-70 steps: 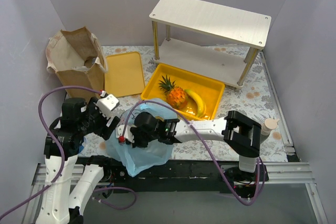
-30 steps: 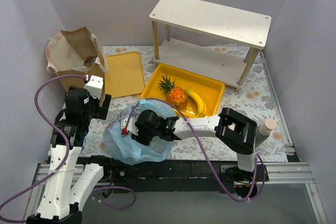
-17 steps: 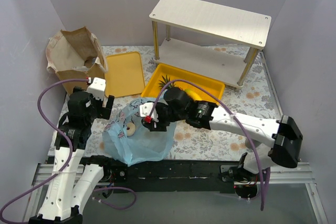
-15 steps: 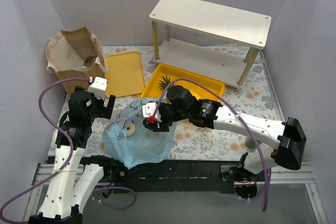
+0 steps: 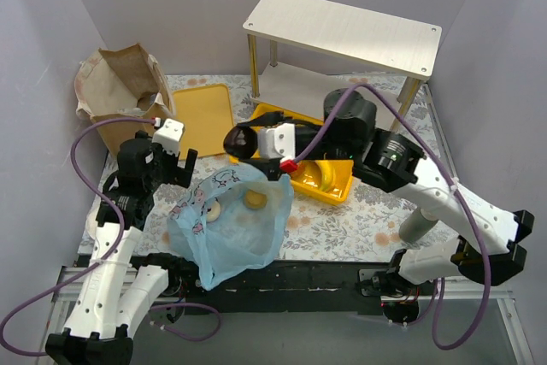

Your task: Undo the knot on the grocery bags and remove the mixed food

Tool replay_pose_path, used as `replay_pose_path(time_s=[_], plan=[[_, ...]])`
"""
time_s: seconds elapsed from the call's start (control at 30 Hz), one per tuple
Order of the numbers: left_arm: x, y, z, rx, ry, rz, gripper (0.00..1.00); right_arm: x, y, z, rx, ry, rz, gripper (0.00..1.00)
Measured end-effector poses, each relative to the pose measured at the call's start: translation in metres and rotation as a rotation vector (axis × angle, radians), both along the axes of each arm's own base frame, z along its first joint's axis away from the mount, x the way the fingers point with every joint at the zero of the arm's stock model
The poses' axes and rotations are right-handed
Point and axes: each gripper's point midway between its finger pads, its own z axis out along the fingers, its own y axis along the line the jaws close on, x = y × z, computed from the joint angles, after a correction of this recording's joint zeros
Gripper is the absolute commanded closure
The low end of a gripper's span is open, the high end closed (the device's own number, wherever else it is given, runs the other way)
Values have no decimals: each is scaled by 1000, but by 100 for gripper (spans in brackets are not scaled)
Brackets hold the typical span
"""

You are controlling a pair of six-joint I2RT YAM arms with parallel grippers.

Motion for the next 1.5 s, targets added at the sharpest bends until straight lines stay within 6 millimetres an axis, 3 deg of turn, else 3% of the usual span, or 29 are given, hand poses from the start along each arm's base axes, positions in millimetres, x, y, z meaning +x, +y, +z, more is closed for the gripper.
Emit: replay_pose_path(time_s=[0.07, 0.17, 0.3, 0.4, 0.6, 0.73, 0.9, 1.17, 1.2, 1.33, 1.5], plan=[[3, -1, -3, 3, 11, -2, 2, 19, -18, 3, 18, -16, -75, 94], [6, -2, -8, 10, 31, -11, 2, 76, -54, -19, -2, 40, -262, 94], [11, -6, -6, 20, 46, -43, 2, 145, -105, -81, -78, 223, -492, 94], [17, -9, 3, 21, 40, -65, 2, 167, -136, -132, -125, 380, -594, 93], [20, -16, 7, 12, 49, -105, 2, 146, -157, -228, -242, 645, -622, 92], [18, -17, 1, 12, 77, -113, 2, 134, -161, -262, -302, 701, -607, 91], [15, -17, -2, 15, 96, -114, 2, 130, -165, -294, -371, 712, -596, 91], [15, -16, -4, 19, 103, -114, 2, 139, -158, -329, -417, 751, -568, 87], [16, -16, -5, 20, 105, -114, 2, 139, -159, -335, -429, 756, -571, 84], [16, -16, -6, 23, 108, -112, 2, 140, -167, -354, -462, 754, -598, 56], [15, -16, -5, 23, 105, -113, 2, 145, -172, -359, -465, 753, -632, 42]])
